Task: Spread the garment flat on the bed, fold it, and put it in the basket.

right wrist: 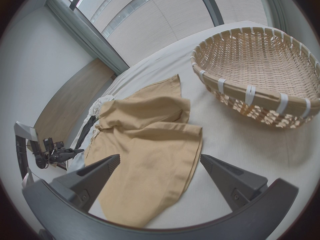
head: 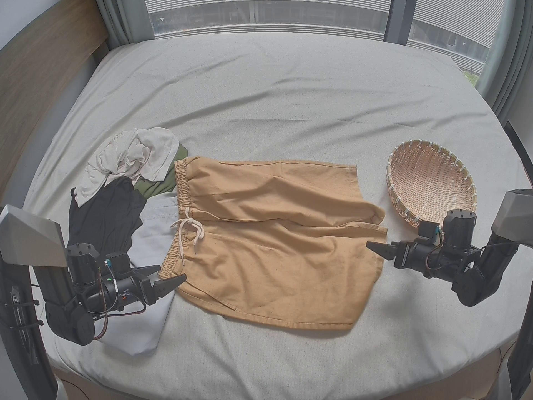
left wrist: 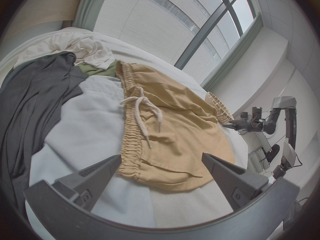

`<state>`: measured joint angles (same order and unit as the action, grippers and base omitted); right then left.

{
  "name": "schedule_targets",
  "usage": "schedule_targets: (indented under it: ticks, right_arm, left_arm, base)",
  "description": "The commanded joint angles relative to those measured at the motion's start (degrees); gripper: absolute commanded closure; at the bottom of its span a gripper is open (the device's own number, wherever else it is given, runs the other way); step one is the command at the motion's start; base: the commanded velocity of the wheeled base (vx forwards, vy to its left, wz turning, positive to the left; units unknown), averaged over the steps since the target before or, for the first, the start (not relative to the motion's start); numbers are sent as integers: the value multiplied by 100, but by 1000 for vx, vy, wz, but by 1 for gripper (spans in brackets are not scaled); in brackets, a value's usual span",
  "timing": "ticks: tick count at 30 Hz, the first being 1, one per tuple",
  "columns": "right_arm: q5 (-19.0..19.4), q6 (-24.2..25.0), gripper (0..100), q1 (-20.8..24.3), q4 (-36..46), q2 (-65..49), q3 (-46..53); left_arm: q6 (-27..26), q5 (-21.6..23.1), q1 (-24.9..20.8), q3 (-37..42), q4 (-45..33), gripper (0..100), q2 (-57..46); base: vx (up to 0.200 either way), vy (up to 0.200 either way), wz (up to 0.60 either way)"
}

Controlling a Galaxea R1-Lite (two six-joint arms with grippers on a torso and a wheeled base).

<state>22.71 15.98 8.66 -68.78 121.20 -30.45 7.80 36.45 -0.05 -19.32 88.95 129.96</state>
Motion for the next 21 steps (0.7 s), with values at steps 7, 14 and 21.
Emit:
schedule_targets:
  ticks: [7,14,21]
  right_arm:
    - [-30,19,0,383,-312,-474,839]
    - [-74,116,0,383,-707,466,883]
    - [-241,186,0,356,-900,1011,593]
  left_arm:
    - [90,-182,163,-89,-1,0,222]
    - [90,-182,93,-142,-1,0,389]
    - [90,-173,31,-177,-1,0,389]
  base:
    - [0,0,0]
    - [0,0,0]
    - [0,0,0]
